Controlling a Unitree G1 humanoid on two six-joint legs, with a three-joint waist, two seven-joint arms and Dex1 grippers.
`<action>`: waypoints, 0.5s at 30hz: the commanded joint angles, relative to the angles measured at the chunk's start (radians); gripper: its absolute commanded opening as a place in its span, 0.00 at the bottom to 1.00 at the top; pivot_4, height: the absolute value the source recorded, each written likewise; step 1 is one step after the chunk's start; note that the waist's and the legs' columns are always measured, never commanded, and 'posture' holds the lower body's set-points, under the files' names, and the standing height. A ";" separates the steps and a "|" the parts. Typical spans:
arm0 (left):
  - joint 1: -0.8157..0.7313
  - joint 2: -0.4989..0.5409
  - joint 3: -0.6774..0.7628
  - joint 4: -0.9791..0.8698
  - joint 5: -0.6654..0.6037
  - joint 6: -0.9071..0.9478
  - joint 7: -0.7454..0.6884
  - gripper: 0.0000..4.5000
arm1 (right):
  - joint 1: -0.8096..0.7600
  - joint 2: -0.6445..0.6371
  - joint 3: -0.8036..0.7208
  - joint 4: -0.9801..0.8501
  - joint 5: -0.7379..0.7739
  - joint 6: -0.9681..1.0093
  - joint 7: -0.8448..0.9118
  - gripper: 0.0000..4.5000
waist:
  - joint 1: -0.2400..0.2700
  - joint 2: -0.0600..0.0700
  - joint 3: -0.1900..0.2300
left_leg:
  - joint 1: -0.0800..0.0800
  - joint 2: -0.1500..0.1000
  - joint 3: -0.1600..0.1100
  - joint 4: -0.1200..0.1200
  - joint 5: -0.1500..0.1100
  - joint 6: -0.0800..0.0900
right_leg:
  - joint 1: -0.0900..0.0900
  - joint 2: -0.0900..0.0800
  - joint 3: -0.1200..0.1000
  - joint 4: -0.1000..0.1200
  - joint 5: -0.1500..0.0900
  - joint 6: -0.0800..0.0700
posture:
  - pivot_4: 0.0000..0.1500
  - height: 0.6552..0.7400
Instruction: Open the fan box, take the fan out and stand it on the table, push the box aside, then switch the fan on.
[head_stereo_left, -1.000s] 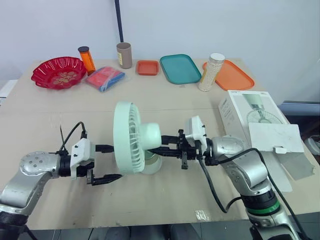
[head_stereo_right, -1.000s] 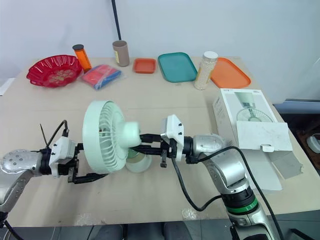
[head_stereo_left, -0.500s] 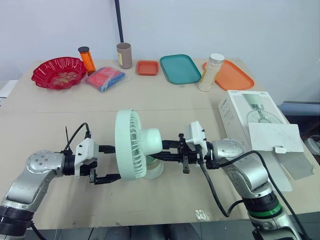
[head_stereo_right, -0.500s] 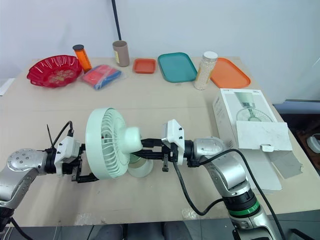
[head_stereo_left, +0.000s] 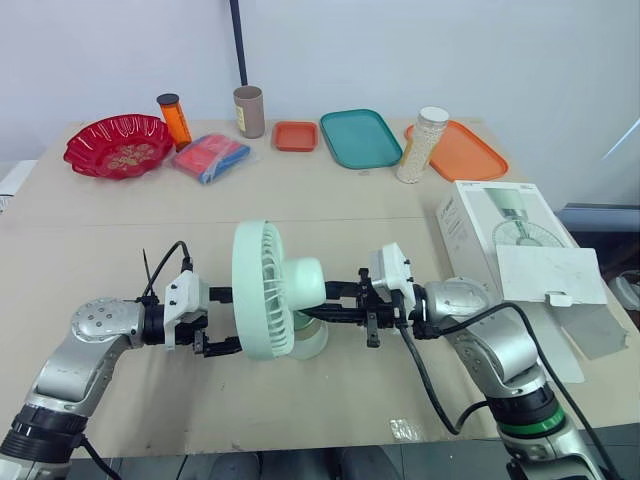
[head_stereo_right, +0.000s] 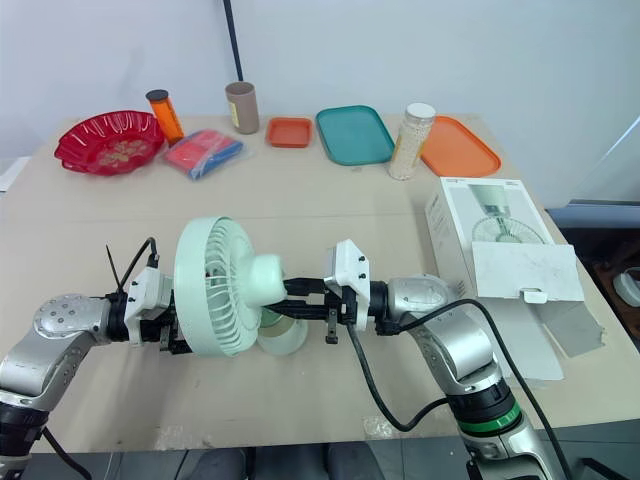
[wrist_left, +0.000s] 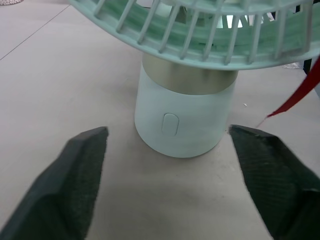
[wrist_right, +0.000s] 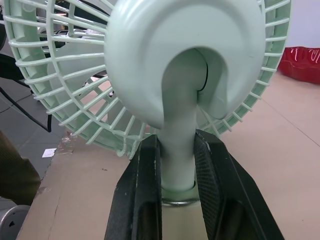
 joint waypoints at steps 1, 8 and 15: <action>0.026 -0.006 0.002 -0.003 0.024 -0.050 -0.006 0.03 | -0.028 0.005 -0.024 -0.019 0.031 -0.005 -0.001 0.09 | 0.000 0.000 0.000 | 0.000 0.000 0.000 0.000 0.000 0.000 | 0.000 0.000 0.000 0.000 0.000 0.000 | 1.00 1.00; 0.003 -0.036 -0.024 0.014 0.049 -0.050 0.021 0.01 | -0.031 0.005 -0.023 -0.025 0.033 0.008 -0.009 0.09 | 0.000 0.000 0.000 | 0.000 0.000 0.000 0.000 0.000 0.000 | 0.000 0.000 0.000 0.000 0.000 0.000 | 1.00 1.00; 0.002 -0.066 -0.045 0.027 0.083 -0.063 0.043 0.01 | -0.027 0.009 -0.020 -0.036 0.033 0.019 -0.022 0.09 | 0.000 0.000 0.000 | 0.000 0.000 0.000 0.000 0.000 0.000 | 0.001 0.000 0.000 0.000 0.000 0.000 | 1.00 1.00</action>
